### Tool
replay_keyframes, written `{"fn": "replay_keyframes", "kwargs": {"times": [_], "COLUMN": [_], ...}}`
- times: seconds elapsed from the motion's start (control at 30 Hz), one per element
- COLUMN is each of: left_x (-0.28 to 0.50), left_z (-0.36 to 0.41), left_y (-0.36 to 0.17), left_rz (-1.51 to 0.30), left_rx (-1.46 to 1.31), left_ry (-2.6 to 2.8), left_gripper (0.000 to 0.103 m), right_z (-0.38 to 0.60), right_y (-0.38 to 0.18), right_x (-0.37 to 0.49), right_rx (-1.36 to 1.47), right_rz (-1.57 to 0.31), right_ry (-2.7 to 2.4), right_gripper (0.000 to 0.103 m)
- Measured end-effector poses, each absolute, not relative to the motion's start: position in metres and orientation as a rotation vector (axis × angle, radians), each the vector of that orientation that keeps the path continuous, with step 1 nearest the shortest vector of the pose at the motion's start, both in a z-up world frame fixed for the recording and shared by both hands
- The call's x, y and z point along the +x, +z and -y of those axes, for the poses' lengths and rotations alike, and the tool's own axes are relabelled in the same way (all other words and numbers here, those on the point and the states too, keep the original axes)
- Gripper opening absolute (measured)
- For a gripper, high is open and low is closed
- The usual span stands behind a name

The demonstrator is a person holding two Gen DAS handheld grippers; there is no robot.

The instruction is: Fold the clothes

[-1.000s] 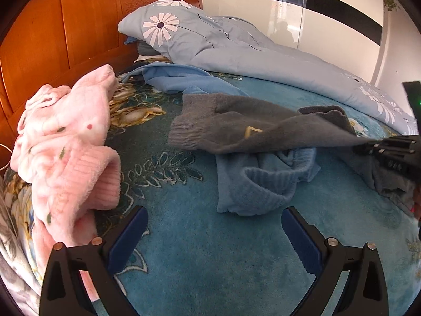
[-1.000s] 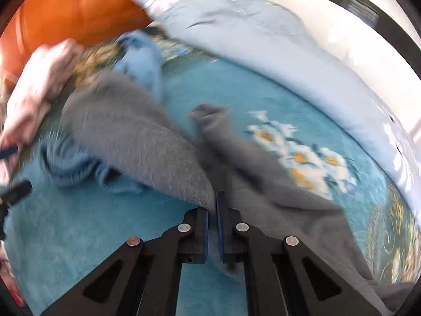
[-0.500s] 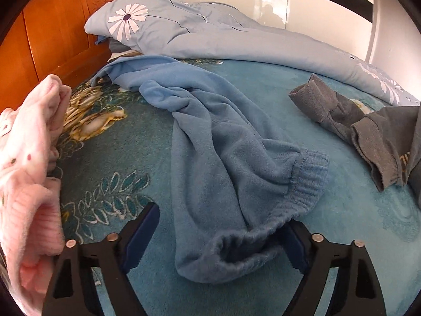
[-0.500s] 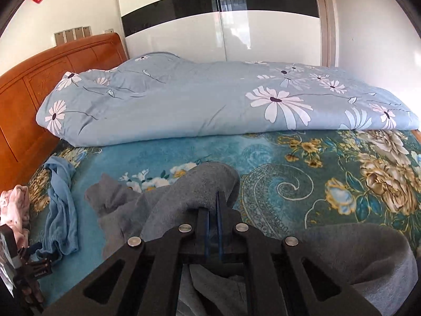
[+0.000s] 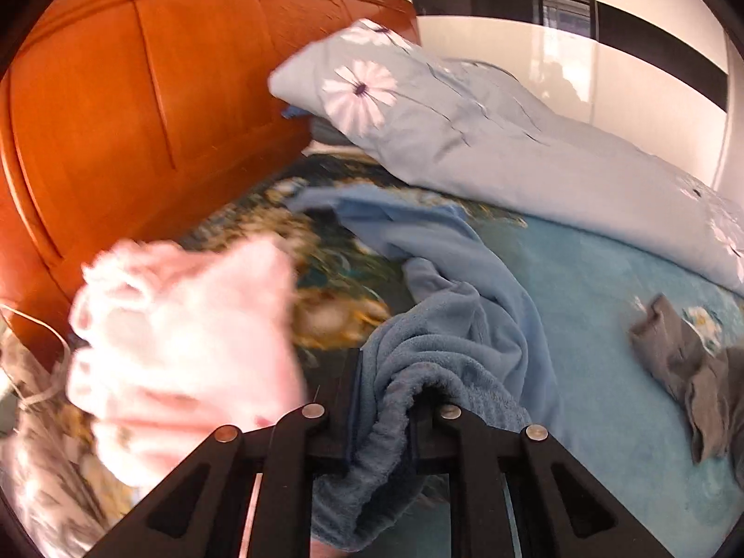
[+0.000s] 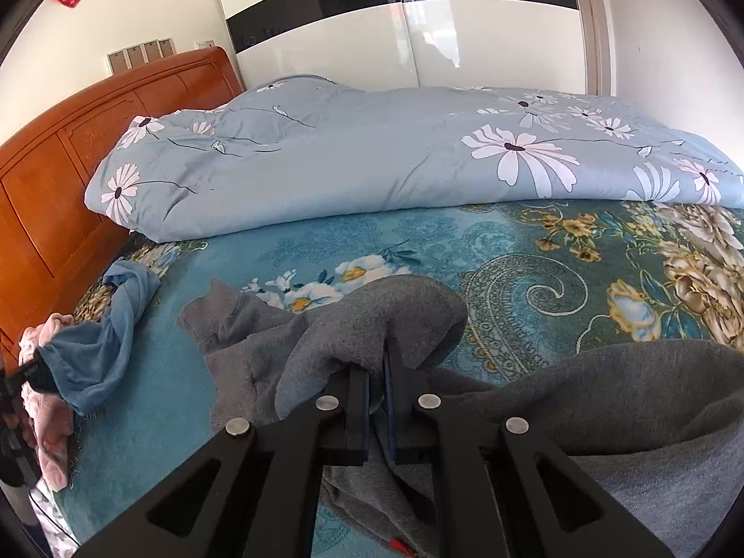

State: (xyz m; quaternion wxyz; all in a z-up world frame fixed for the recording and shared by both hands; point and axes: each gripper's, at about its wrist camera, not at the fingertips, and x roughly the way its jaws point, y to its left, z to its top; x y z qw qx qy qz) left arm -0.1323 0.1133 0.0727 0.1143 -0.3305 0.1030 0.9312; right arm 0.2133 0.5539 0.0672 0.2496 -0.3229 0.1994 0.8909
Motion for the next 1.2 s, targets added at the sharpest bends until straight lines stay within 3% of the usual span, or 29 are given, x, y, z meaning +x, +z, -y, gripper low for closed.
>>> {"fn": "replay_keyframes", "kwargs": {"times": [0.2,0.43,0.5,0.67,0.73,0.83,1.0,1.2], "left_x": [-0.194,-0.221,-0.216,-0.169,-0.142,-0.1,-0.029,0.027], "left_z": [-0.025,0.019,0.021,0.043,0.038,0.014,-0.057,-0.127], "left_y": [0.153,0.1,0.083,0.097,0.115,0.129,0.126,0.099], "left_rz": [-0.289,-0.25,-0.254,-0.046,0.013,0.093,0.057,-0.022], "left_rx": [-0.885,-1.168,-1.222,-1.12,-1.028,-0.938,-0.901,-0.962], "left_ry": [3.041,3.005,2.98,2.971,2.977,2.865,2.64,2.429], "left_gripper": [0.017,0.021,0.028,0.033,0.033,0.044,0.054,0.055], "right_z": [-0.542,-0.527,-0.52,-0.5,-0.493,-0.478,-0.402,-0.32], "right_y": [0.072,0.065,0.068,0.082,0.087,0.094,0.064,0.019], "right_x": [0.2,0.188,0.19,0.203,0.208,0.215,0.203,0.195], "right_rx": [-0.878,-0.94,-0.942,-0.921,-0.912,-0.903,-1.056,-1.193], "right_rz": [-0.513,-0.513,-0.512,-0.517,-0.519,-0.516,-0.533,-0.564], "right_ry": [2.452,2.483,2.507,2.577,2.605,2.657,2.822,2.933], "right_gripper": [0.006,0.006,0.006,0.006,0.007,0.007,0.007,0.007]}}
